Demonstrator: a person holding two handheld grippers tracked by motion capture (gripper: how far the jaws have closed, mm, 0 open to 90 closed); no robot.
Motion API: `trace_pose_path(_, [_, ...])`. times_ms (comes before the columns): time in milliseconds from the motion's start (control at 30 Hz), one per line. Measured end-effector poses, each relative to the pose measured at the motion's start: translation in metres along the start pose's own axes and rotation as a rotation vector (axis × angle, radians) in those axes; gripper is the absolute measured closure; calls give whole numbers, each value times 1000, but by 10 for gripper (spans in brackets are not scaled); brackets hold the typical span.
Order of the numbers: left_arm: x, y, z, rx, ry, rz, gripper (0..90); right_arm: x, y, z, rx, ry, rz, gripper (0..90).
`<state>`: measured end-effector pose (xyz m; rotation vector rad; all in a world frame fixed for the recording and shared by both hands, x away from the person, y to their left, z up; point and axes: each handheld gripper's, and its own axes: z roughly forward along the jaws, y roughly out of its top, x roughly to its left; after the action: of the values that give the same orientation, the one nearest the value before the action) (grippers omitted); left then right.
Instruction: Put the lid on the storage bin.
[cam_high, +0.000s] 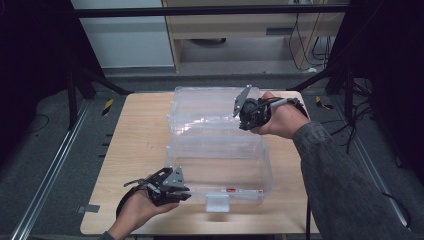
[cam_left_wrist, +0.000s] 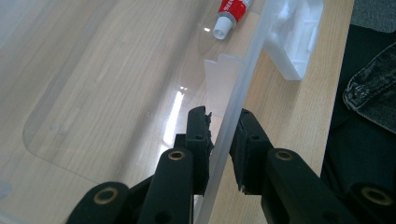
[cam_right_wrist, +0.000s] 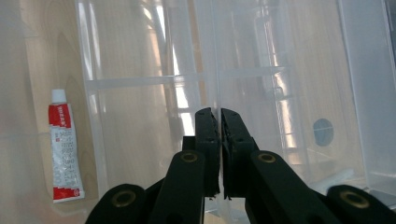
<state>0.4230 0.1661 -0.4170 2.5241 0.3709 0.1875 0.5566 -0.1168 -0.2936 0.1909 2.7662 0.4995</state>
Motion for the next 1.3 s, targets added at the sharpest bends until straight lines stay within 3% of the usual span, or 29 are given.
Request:
trace_pose_path(500, [3, 1, 0, 21, -6, -5, 765, 30, -2, -19, -37, 2, -30, 888])
trace_pose_path(1233, [3, 1, 1, 22, -6, -13, 755, 79, -12, -30, -85, -5, -72, 888])
trace_pose_path(1267, [-1, 0, 1, 19, -7, -76, 754, 80, -12, -30, -84, -7, -78, 886])
trace_pose_path(1300, [-1, 0, 1, 16, -3, -70, 754, 82, -13, -30, -74, -11, -82, 884])
